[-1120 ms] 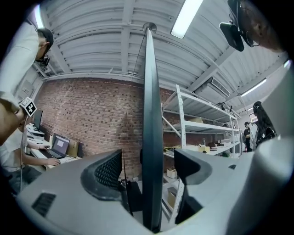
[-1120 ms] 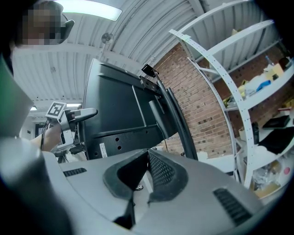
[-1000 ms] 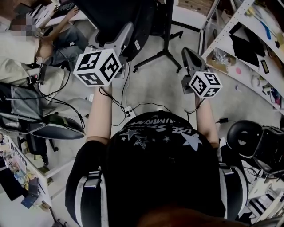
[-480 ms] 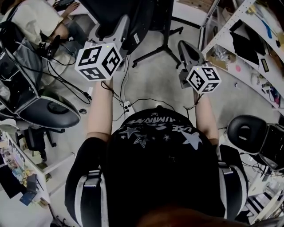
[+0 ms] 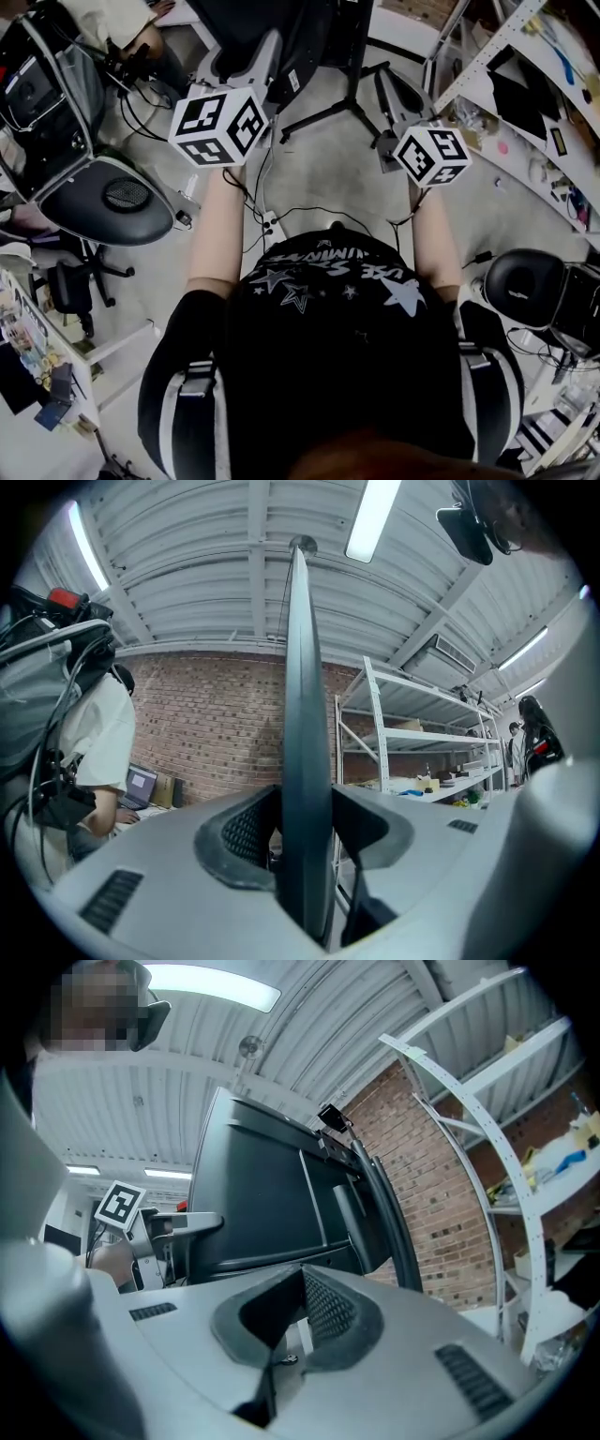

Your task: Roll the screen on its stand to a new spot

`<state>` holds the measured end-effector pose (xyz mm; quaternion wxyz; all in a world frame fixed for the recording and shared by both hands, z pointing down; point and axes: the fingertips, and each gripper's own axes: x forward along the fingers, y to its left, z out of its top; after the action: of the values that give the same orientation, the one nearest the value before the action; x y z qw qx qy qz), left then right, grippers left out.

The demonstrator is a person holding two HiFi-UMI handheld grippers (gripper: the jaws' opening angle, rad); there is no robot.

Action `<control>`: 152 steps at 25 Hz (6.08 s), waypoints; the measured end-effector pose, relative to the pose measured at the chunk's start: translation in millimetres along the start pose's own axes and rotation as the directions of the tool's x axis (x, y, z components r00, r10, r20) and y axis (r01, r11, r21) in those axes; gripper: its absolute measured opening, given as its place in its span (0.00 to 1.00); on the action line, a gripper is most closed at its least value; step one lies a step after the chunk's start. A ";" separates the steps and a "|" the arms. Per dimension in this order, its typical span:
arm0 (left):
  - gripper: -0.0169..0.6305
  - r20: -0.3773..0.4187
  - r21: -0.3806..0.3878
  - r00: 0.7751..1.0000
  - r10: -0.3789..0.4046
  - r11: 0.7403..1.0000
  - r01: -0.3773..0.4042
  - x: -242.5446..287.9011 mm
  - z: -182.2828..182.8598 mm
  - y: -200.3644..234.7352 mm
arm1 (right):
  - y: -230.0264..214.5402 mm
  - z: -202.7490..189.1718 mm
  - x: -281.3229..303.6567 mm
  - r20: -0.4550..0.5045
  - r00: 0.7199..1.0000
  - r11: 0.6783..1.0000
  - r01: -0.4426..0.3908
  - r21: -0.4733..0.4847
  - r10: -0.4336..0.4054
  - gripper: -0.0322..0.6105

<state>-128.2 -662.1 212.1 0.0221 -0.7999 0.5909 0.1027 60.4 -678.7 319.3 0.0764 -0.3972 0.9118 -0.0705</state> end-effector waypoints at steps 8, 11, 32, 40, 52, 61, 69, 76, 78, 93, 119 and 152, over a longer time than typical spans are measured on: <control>0.34 0.029 -0.004 0.999 -0.020 1.000 0.020 -17.0 5.0 -4.2 | 27.4 4.2 5.3 0.011 1.000 1.000 0.002 -0.015 -0.002 0.06; 0.34 0.035 -0.007 0.999 -0.017 1.000 0.017 -23.8 6.6 -4.9 | 35.0 8.6 0.8 0.018 1.000 1.000 0.008 -0.023 -0.007 0.06; 0.33 0.037 -0.030 0.997 -0.063 0.997 0.064 -74.5 12.1 -8.2 | 98.2 -10.8 -55.5 0.002 0.994 0.994 0.107 -0.028 -0.107 0.06; 0.33 0.048 -0.010 0.993 -0.104 0.994 0.105 -98.3 15.3 -35.0 | 112.5 -9.9 -76.6 0.006 0.992 0.991 0.129 -0.028 -0.128 0.06; 0.33 0.065 -0.028 0.988 -0.140 0.989 0.142 -132.8 21.2 -52.1 | 148.7 -36.4 -137.0 -0.031 0.976 0.977 0.214 -0.020 -0.215 0.06; 0.33 0.084 -0.030 0.983 -0.161 0.986 0.164 -159.9 22.4 -75.2 | 161.0 -35.8 -157.0 -0.026 0.978 0.978 0.208 -0.027 -0.208 0.06; 0.32 0.083 -0.039 0.988 -0.133 0.990 0.136 -184.2 24.2 -85.5 | 167.0 -28.0 -169.9 -0.017 0.985 0.985 0.173 -0.023 -0.174 0.06; 0.32 0.085 -0.044 0.990 -0.108 0.993 0.112 -211.1 27.5 -100.2 | 182.4 -25.9 -197.7 -0.030 0.990 0.990 0.135 -0.041 -0.136 0.06; 0.32 0.084 -0.045 0.991 -0.102 0.993 0.106 -219.8 28.0 -103.7 | 185.4 -25.7 -209.0 -0.030 0.990 0.990 0.135 -0.036 -0.136 0.06; 0.32 0.082 -0.045 0.995 -0.064 0.997 0.068 -280.0 32.6 -150.3 | 202.0 -30.0 -288.6 -0.052 0.993 0.994 0.106 -0.018 -0.107 0.06; 0.29 0.088 0.016 0.991 -0.104 0.995 0.103 -349.6 35.1 -237.3 | 229.7 -36.8 -386.6 -0.038 0.989 0.990 0.143 0.007 -0.143 0.06; 0.39 0.035 0.022 0.958 -0.284 0.959 0.283 -422.0 52.8 -240.4 | 344.6 -35.7 -447.0 0.012 0.960 0.960 0.280 -0.012 -0.280 0.06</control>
<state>-25.6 -184.5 220.2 0.0545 -0.8740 0.4704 0.1089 108.3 -115.2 326.2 0.0676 -0.5230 0.8466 -0.0722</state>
